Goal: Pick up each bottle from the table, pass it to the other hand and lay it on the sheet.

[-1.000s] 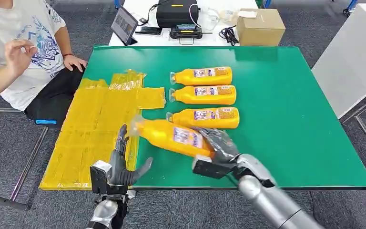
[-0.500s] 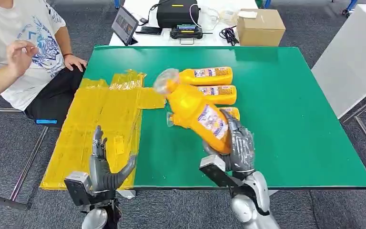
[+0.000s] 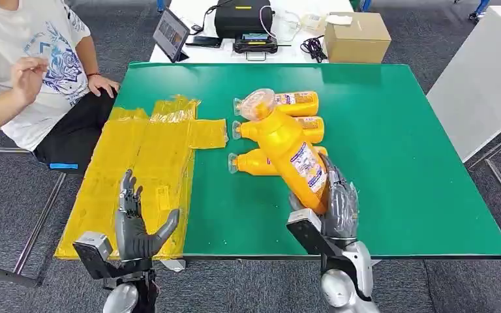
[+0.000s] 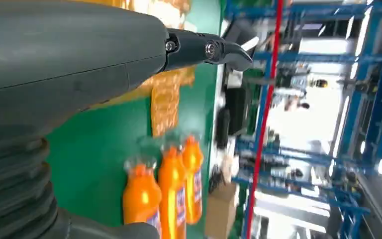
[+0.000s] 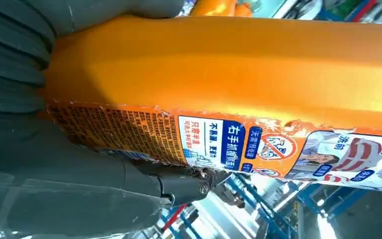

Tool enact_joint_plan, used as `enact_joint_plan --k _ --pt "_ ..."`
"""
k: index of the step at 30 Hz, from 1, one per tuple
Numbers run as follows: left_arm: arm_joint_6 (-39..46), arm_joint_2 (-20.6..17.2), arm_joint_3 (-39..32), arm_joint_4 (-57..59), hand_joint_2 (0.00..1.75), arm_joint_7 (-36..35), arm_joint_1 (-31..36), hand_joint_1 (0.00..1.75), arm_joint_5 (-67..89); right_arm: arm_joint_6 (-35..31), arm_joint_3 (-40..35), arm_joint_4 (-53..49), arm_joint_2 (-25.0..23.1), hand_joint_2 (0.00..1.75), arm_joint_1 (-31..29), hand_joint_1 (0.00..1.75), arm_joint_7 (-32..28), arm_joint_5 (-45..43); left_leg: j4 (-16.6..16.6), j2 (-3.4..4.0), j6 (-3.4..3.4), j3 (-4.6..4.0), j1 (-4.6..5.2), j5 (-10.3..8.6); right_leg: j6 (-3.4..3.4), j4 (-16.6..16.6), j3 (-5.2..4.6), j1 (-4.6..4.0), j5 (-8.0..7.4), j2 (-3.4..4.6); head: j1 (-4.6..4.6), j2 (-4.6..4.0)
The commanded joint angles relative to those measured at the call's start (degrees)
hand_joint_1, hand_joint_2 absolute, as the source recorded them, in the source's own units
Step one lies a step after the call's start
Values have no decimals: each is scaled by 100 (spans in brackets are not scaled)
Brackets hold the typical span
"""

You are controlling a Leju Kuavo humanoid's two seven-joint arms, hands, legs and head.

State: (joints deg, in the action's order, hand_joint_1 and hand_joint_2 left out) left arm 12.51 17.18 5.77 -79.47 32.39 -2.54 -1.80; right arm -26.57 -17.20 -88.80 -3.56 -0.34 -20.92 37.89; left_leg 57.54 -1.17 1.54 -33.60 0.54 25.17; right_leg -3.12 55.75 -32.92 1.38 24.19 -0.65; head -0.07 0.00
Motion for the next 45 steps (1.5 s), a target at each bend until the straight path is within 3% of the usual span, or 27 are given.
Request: enact_joint_plan --k 1,4,10,14,28,34,45 --pt "-1671 -436 557 804 175 -577 553 0 -1149 563 141 1971 -549 175 -226 175 -1516 -940 -11 18 -20 37 -22 4 25 -23 40 -24 -5 12 0 0" --pt "-1806 -468 713 955 175 -643 578 0 -1180 741 -117 2629 -846 175 -256 175 -1865 -1186 -15 25 -21 41 -20 4 26 -22 39 -22 -5 20 0 0" --pt "-1773 -447 847 1220 175 -702 593 0 -1029 568 -533 3555 -1059 175 -422 175 -1908 -1376 -13 26 -13 33 -17 7 16 -16 29 -16 -2 23 0 0" --pt "-1772 -444 796 1312 175 -715 632 0 -1046 244 -995 3684 -957 175 -435 175 -1908 -1682 -9 22 -13 31 -20 8 17 -16 30 -18 -1 18 0 0" --pt "-1694 -424 809 1290 175 -715 557 0 -972 335 -1044 3833 -951 175 -516 175 -1908 -1825 -5 17 -11 20 -13 6 14 -7 17 -12 1 13 0 0" --pt "-1627 -345 678 1180 175 -717 483 0 -1297 460 -1116 4145 -1092 175 -678 175 -1908 -1684 -2 23 -10 16 -13 6 13 -4 13 -12 -1 19 2 0" --pt "-1267 -332 754 1234 175 -683 505 0 -1003 -85 -1463 4586 -1041 175 -849 175 -1531 -745 -2 22 -13 22 -17 10 17 -6 20 -16 2 18 2 0"
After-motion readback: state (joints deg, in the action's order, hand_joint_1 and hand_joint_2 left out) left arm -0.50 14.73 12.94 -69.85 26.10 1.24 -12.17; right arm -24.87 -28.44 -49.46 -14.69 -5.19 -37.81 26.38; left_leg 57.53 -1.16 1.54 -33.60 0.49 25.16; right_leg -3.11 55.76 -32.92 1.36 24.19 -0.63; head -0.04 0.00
